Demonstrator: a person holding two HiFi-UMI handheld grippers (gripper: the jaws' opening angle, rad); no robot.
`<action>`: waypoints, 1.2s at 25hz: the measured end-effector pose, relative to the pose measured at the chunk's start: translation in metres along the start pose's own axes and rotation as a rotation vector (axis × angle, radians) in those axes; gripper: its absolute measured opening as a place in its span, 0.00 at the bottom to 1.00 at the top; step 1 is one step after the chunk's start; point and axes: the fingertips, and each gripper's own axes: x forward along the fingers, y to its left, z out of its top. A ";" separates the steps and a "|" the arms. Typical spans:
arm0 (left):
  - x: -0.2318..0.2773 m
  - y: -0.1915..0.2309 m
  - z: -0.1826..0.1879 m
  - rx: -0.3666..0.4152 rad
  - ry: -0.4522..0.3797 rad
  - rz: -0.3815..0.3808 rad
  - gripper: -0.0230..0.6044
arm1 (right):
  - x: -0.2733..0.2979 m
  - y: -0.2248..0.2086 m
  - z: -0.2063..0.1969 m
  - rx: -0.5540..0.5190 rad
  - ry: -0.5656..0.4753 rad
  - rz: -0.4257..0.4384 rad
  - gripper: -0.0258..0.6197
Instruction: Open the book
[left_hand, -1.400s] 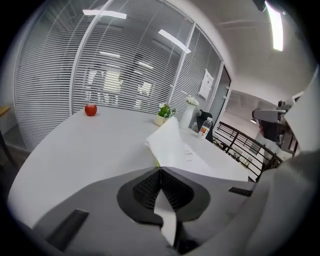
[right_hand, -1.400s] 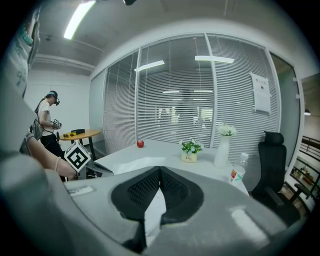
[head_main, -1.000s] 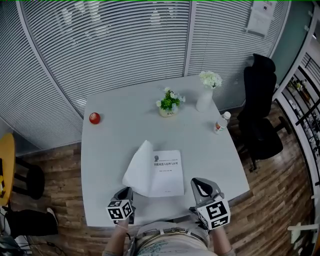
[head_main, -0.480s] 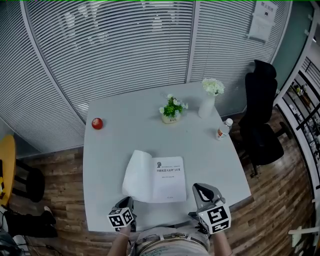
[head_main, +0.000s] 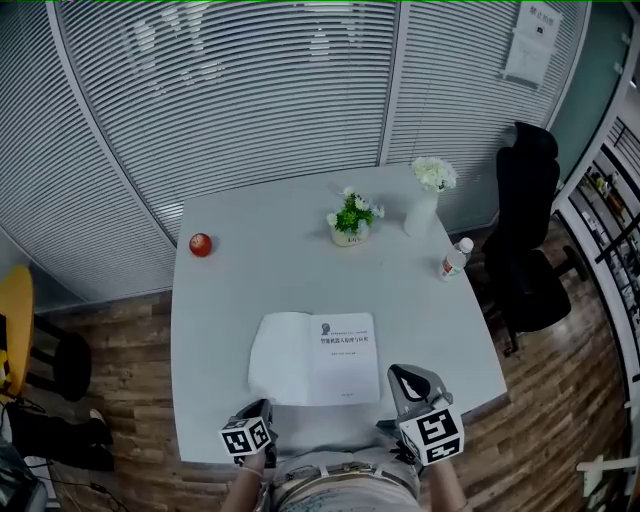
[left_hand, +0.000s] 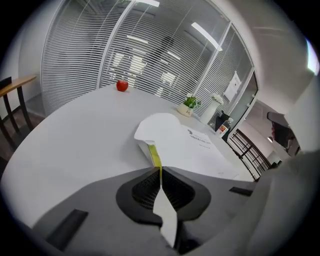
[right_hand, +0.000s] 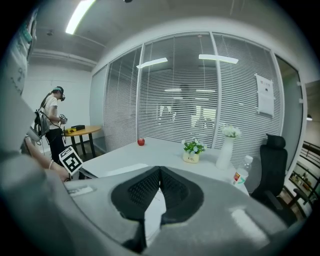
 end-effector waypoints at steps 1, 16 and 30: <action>0.001 0.000 -0.001 -0.002 0.005 -0.005 0.06 | 0.002 0.000 0.000 -0.001 0.003 0.002 0.04; 0.011 0.002 -0.010 -0.028 0.077 -0.048 0.06 | 0.031 0.007 0.012 -0.005 -0.002 0.036 0.04; 0.014 0.002 -0.009 -0.194 0.036 -0.086 0.06 | 0.047 0.008 0.009 -0.020 0.011 0.072 0.04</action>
